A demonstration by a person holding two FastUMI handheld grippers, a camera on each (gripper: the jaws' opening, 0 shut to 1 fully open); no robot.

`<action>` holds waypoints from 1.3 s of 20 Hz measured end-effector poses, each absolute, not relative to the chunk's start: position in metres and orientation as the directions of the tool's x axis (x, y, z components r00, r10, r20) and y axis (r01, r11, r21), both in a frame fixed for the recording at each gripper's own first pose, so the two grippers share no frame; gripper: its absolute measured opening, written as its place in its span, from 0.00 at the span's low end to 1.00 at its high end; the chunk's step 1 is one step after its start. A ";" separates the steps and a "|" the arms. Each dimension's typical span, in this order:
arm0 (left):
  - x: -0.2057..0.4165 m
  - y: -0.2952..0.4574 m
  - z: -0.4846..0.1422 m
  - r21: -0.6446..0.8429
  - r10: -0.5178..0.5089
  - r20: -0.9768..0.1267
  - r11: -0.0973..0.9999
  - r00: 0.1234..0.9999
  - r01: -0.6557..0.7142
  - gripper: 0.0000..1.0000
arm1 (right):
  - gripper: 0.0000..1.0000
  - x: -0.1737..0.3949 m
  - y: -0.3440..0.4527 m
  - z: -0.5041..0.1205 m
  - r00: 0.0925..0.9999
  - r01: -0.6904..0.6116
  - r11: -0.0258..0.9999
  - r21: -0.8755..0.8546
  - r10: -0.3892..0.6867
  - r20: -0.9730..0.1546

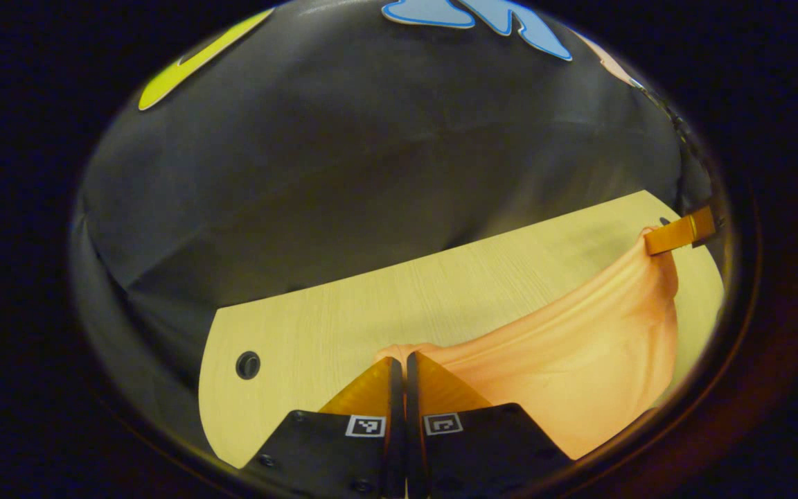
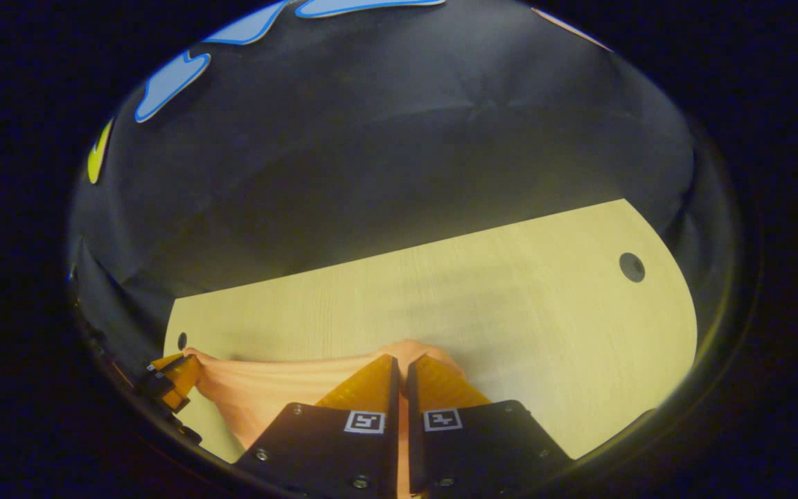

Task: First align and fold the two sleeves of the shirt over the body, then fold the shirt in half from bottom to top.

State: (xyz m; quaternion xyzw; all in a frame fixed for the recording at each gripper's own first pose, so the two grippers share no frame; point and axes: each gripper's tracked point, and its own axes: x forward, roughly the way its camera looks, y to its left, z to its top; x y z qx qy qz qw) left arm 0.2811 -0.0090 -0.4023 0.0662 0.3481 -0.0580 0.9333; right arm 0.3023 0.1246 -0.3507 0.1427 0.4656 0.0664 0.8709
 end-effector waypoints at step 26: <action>0.166 -0.016 -0.215 -0.134 -0.182 -0.484 0.982 0.856 0.133 0.72 | 0.83 0.186 0.097 -0.202 0.738 -0.115 0.962 0.246 0.248 -0.627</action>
